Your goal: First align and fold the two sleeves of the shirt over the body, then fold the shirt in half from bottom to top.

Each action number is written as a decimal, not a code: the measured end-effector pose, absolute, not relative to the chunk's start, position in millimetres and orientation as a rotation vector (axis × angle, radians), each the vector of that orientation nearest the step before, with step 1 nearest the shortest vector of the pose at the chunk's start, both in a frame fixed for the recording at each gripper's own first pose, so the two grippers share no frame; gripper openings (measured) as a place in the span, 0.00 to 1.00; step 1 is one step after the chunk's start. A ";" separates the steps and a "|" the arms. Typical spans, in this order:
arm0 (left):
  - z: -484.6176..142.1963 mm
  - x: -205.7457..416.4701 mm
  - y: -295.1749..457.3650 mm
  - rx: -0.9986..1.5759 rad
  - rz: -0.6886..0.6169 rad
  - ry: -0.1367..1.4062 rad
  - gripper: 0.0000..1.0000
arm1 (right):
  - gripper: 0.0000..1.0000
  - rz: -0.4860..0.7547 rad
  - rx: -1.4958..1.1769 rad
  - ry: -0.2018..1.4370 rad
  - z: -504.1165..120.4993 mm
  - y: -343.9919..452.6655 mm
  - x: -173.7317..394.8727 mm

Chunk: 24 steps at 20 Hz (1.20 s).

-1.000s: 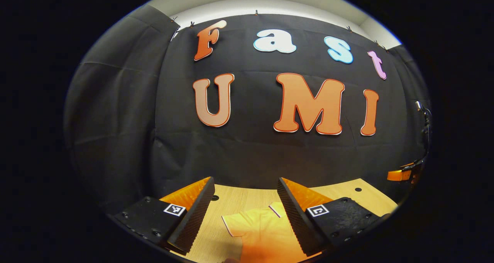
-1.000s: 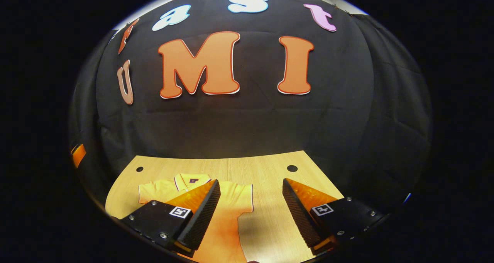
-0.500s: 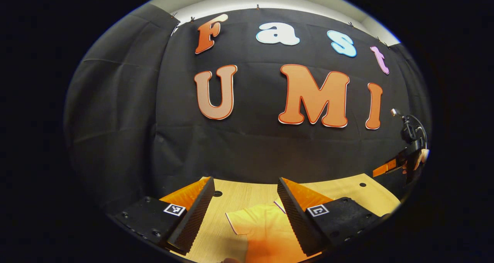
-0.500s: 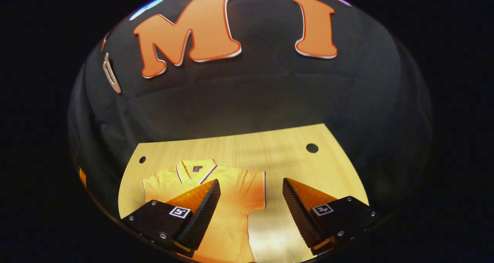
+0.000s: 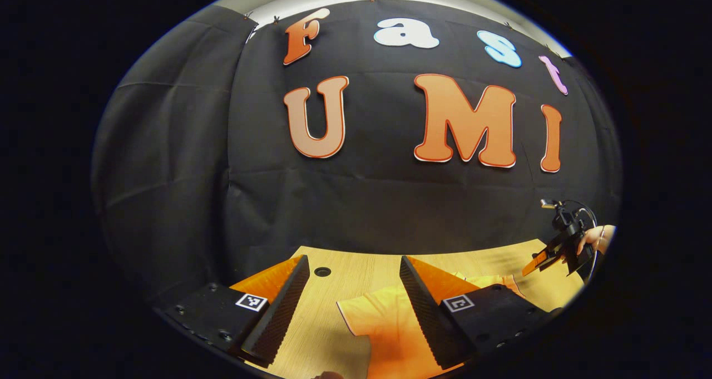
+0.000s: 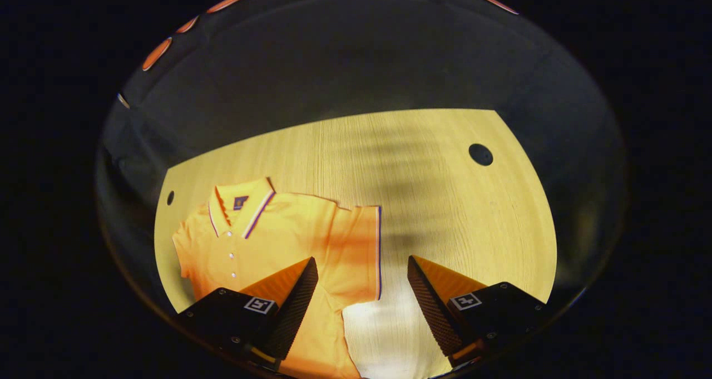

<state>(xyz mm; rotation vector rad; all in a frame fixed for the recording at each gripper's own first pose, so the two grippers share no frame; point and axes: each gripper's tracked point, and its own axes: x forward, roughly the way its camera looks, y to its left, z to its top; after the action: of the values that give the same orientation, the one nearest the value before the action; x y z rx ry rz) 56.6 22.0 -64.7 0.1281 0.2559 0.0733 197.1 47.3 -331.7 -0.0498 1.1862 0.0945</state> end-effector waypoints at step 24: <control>-94.3 73.2 46.9 0.154 0.138 0.345 0.98 | 0.11 -0.013 -0.042 1.366 -410.4 48.2 198.8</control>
<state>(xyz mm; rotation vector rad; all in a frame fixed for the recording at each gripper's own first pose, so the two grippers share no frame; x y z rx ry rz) 73.2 46.9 -94.3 0.1538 0.3454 0.1379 198.8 48.2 -410.4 -0.0418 1.3663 -0.0128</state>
